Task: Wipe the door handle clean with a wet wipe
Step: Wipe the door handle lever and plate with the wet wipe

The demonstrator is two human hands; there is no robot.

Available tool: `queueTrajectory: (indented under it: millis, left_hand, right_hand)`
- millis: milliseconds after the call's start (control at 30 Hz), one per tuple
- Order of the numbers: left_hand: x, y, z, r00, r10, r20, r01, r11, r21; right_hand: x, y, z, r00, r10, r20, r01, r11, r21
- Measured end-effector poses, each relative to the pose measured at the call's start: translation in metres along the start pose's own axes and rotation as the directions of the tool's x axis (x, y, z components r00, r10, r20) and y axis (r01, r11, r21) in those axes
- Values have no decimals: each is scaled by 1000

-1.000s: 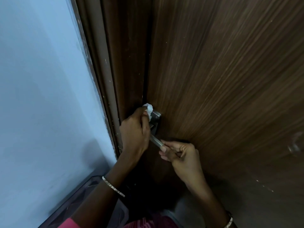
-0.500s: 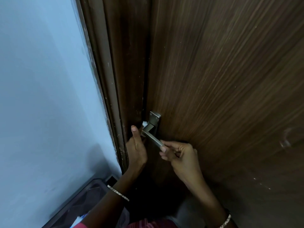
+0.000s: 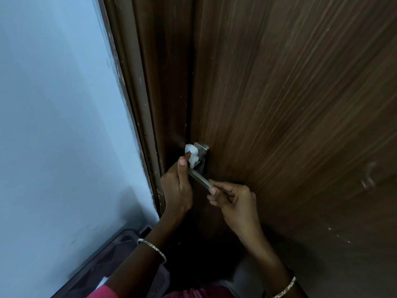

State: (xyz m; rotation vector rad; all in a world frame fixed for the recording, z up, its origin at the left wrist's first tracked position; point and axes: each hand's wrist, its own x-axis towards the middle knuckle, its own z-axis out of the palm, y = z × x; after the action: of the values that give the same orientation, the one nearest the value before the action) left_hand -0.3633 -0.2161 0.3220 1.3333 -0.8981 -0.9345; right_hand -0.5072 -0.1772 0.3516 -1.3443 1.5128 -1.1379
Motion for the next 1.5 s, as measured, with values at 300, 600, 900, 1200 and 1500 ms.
queueTrajectory:
  millis: [300,600,900,1200,1500]
  left_hand:
    - [20,29,9,958,288,-8,-274,919,284]
    - [18,40,1,952,306,9,-278,851,446]
    - [20,41,-9,945,325,29,-283,770,572]
    - [22,37,0,930,365,44,-321,748,581]
    - [11,16,-14,998,0,-67,13,982,187]
  right_hand:
    - [0,1,1,1000,15,-15,-15,1000,13]
    - [-1,2,2,999,-12,-42,11,1000,-2]
    - [-3,-5,0,998,-61,-35,56,990,-130]
    - [-11,-25,12,989,-142,33,131,773,-621]
    - [-11,-30,15,996,-67,56,87,681,-727]
